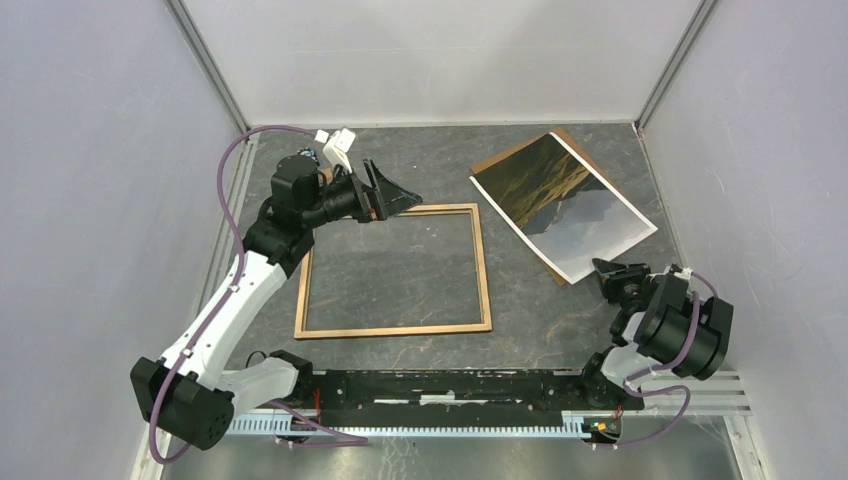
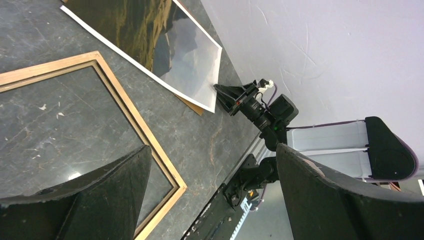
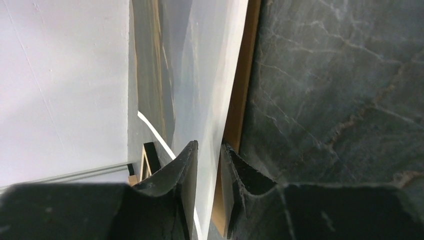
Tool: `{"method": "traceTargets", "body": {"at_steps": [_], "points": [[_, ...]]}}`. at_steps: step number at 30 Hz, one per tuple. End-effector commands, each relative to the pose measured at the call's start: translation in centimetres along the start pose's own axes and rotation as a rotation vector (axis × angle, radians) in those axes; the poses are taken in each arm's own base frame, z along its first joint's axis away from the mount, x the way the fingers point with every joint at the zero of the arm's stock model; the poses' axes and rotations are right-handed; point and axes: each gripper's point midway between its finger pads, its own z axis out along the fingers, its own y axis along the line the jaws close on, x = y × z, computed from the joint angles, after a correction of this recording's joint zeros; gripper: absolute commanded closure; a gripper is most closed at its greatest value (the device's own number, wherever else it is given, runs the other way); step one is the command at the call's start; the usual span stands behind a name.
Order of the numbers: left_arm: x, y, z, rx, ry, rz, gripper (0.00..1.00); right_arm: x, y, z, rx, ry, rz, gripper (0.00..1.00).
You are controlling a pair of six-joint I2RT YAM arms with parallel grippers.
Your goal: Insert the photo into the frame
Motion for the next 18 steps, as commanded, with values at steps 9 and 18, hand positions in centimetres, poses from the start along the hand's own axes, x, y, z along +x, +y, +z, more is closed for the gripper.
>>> {"method": "traceTargets", "body": {"at_steps": [9,18], "points": [[-1.5,-0.4,-0.7,0.014,-0.071,0.008,0.01,-2.2,4.3,3.2,-0.145,-0.022,-0.053,0.63],[-1.5,0.0,-0.5,0.008,-0.074,0.003,0.01,-1.1,2.4,5.0,-0.062,-0.002,-0.025,0.70]]}}
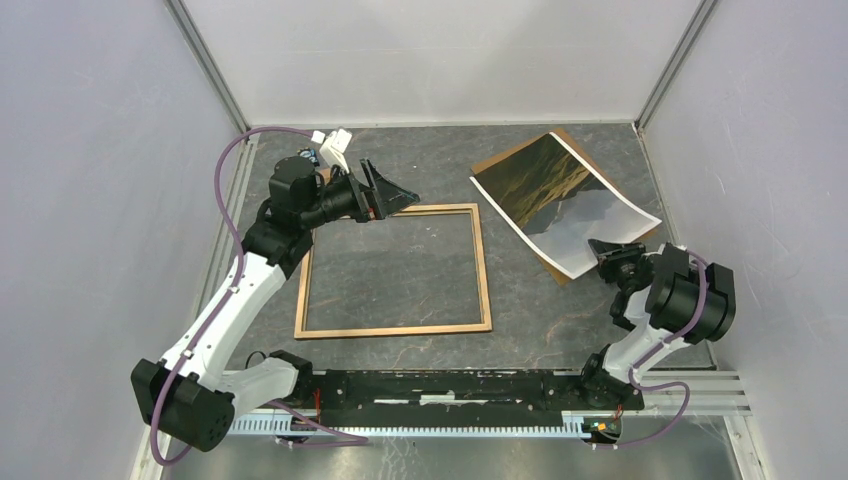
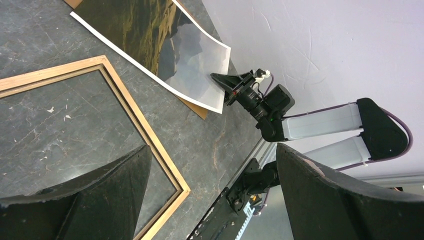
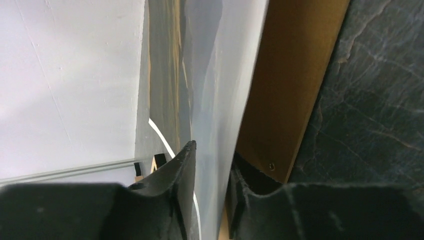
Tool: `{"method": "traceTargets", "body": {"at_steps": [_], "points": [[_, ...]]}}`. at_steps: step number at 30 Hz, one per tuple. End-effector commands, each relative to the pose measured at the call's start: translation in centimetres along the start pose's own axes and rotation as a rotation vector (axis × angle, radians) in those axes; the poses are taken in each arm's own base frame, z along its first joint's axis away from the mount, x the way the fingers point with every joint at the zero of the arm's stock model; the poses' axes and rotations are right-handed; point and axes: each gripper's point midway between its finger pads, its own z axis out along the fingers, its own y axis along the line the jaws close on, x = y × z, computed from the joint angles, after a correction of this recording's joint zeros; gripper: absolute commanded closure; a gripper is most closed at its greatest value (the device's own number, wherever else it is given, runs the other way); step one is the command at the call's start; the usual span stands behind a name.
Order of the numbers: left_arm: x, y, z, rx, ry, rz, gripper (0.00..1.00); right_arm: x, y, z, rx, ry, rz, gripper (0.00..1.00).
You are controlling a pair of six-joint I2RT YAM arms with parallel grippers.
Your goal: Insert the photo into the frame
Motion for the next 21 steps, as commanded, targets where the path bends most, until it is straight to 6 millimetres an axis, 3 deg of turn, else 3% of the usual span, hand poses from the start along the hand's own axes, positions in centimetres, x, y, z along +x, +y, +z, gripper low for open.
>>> {"method": "traceTargets", "body": {"at_steps": [1,5,7,12,16,19,21], "points": [[-1.0,-0.9,-0.3,0.027,-0.046,0.002,0.01,-0.2,-0.2,0.5,0.013,-0.027,-0.009,0.75],[-1.0,-0.7,-0.2,0.022,-0.047,0.006,0.01,-0.5,-0.1,0.2,0.055,-0.012,-0.102,0.92],[-1.2,-0.6,-0.3,0.012,-0.059,0.023,0.01,-1.0,0.8,-0.6,0.049,-0.028,-0.185,0.98],[-2.2,1.5,-0.7,-0.062,-0.104,0.036,0.01,-3.9,4.2,-2.2,0.102,-0.086,-0.534,1.00],[-3.4,2.0,-1.7,-0.103,-0.162,0.068,0.01,-5.8,11.1,-1.8,0.118,-0.073,-0.870,1.00],[-4.1,2.1,-2.7,-0.138,-0.209,0.104,0.00,-4.9,16.2,-1.2,0.076,-0.035,-1.054,1.00],[-4.6,1.9,-3.3,-0.151,-0.236,0.123,0.00,-3.1,20.2,-1.0,0.012,-0.016,-1.191,1.00]]}}
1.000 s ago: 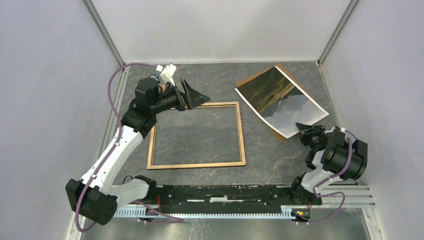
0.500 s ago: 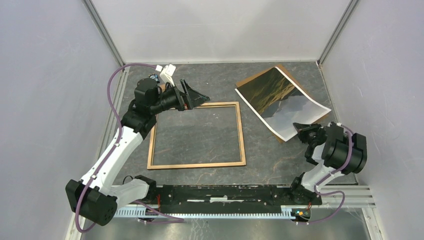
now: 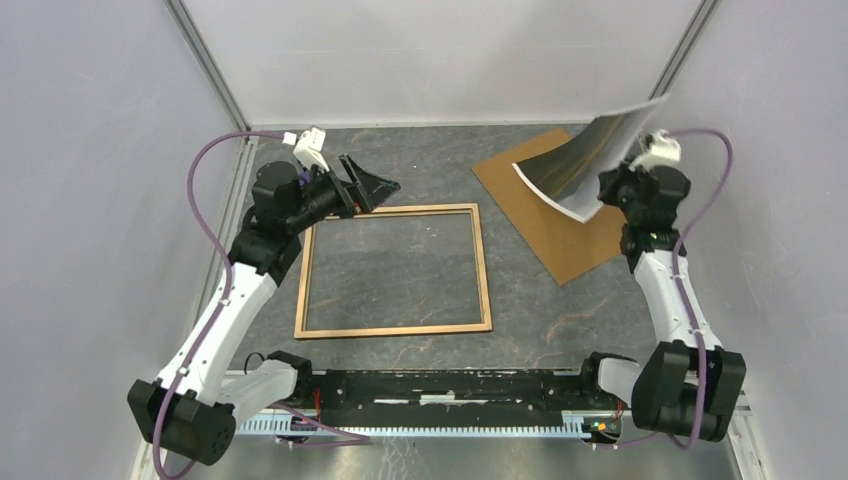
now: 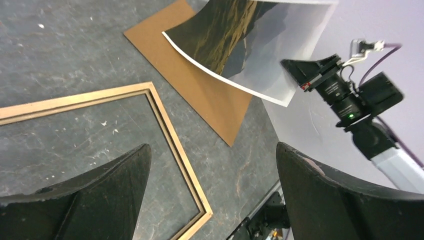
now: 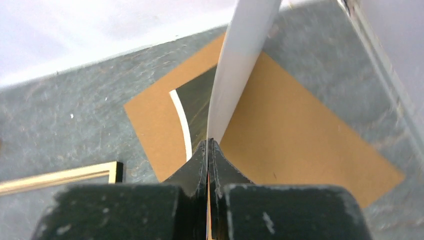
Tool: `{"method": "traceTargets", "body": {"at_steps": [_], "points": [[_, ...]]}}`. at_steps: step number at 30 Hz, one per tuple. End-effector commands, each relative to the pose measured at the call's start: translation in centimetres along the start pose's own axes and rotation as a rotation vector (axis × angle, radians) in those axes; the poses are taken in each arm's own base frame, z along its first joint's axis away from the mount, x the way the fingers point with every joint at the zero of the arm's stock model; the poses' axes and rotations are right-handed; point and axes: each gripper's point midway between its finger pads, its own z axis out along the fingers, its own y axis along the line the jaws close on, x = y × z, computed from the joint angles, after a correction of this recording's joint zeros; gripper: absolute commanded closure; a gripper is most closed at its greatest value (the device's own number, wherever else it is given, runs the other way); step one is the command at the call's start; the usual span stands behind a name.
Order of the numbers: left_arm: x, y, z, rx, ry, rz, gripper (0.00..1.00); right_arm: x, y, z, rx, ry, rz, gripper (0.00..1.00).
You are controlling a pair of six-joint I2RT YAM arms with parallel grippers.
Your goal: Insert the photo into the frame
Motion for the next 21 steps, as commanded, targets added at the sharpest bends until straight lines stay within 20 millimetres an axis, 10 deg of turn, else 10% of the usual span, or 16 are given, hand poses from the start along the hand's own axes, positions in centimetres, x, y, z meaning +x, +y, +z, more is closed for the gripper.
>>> {"method": "traceTargets", "body": {"at_steps": [1,5,9,16,21], "points": [[-2.7,-0.8,-2.0,-0.018,-0.127,0.110,0.00,-2.4,6.0,-0.3,-0.071,0.062,-0.422,1.00],[-6.1,0.8,-4.8,-0.105,-0.267,0.104,0.00,-2.7,16.0,-1.5,-0.254,0.043,-0.891,1.00],[-8.3,2.2,-6.4,-0.208,-0.317,0.109,0.00,2.4,23.6,-3.9,-0.455,0.063,-1.361,1.00],[-11.5,6.6,-11.6,-0.594,-0.434,0.177,0.00,12.6,26.4,-8.2,-0.553,0.015,-1.865,1.00],[-10.9,7.1,-10.4,-0.546,-0.408,0.141,0.00,17.4,27.3,-12.8,-0.666,-0.189,-2.037,0.93]]}}
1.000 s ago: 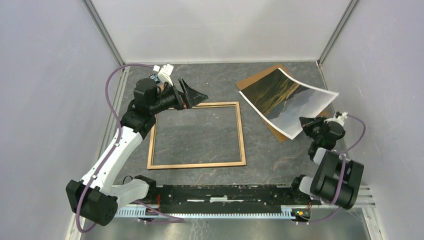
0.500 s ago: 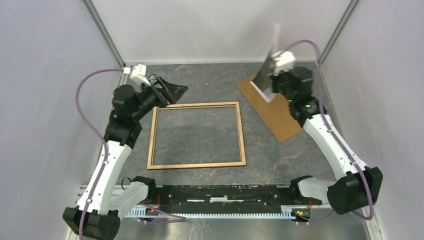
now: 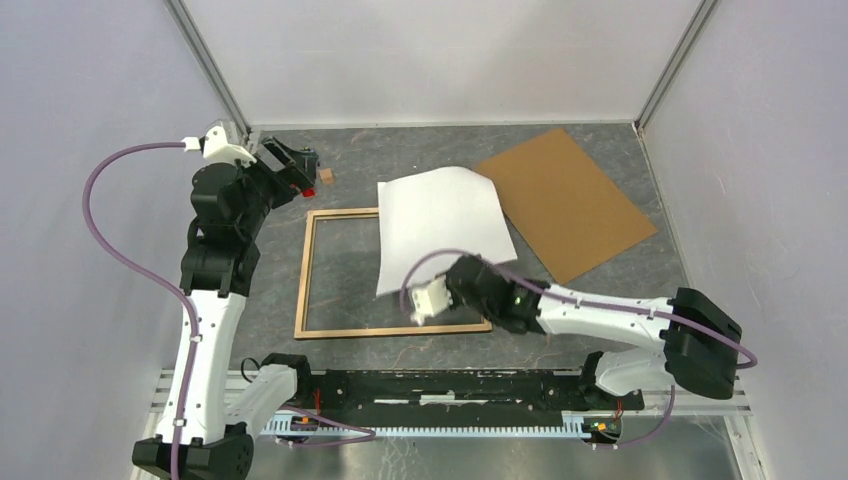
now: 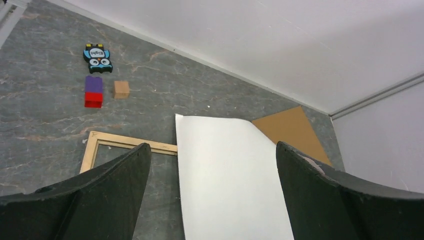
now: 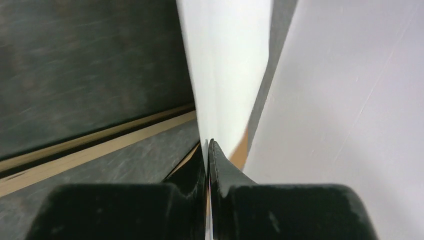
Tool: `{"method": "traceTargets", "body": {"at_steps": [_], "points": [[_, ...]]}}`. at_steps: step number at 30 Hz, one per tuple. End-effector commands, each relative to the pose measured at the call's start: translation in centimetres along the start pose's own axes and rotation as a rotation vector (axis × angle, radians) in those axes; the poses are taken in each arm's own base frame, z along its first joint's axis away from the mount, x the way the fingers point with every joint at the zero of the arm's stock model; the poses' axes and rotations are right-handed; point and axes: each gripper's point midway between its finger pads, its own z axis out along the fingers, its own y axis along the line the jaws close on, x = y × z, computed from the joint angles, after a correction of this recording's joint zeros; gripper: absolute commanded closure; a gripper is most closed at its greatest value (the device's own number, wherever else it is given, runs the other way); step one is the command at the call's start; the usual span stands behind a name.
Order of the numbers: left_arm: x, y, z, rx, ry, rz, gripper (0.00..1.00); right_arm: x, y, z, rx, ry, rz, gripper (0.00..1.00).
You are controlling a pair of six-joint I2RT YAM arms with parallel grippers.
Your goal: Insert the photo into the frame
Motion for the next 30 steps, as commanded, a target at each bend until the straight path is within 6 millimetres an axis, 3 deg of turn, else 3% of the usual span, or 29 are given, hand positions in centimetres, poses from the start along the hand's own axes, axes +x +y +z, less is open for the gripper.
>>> {"method": "traceTargets", "body": {"at_steps": [1,4,7,9,11,15,16,17,18,24,27,30], "points": [[0.3,0.5,0.4,0.003,0.016,0.029,0.00,-1.9,0.0,-2.0,0.159,-0.038,-0.212,0.91],[1.1,-0.1,0.7,0.045,0.044,0.019,0.00,-2.2,3.0,-1.9,0.137,-0.079,-0.200,0.88],[1.8,-0.4,1.2,0.071,0.070,0.006,0.00,-0.5,5.6,-1.6,0.118,-0.063,-0.132,0.83],[2.2,-0.7,1.4,0.091,0.087,-0.006,0.00,1.4,7.1,-1.8,0.138,-0.035,-0.063,0.70],[2.8,-1.1,1.7,0.114,0.108,-0.019,0.00,3.6,7.3,-2.5,0.220,0.020,0.033,0.55],[3.8,-1.5,2.4,0.143,0.157,-0.044,0.00,5.5,8.9,-3.1,0.229,0.044,0.146,0.43],[4.0,-1.6,2.5,0.154,0.166,-0.049,0.00,5.8,9.2,-3.3,0.232,0.047,0.179,0.37],[4.2,-1.8,2.6,0.164,0.174,-0.056,0.00,6.0,8.9,-3.6,0.257,0.056,0.216,0.08],[4.4,-1.9,2.7,0.170,0.181,-0.062,0.00,6.0,8.6,-4.0,0.285,0.059,0.265,0.02],[5.1,-1.9,3.2,0.189,0.202,-0.088,0.01,3.2,6.9,-5.3,0.292,0.004,0.770,0.02],[5.2,-1.8,3.4,0.189,0.203,-0.087,0.01,1.0,8.5,-5.7,0.131,0.002,0.997,0.02],[5.4,-2.0,3.5,0.201,0.212,-0.095,0.01,-1.3,10.1,-6.1,0.018,-0.106,1.228,0.02]]}}
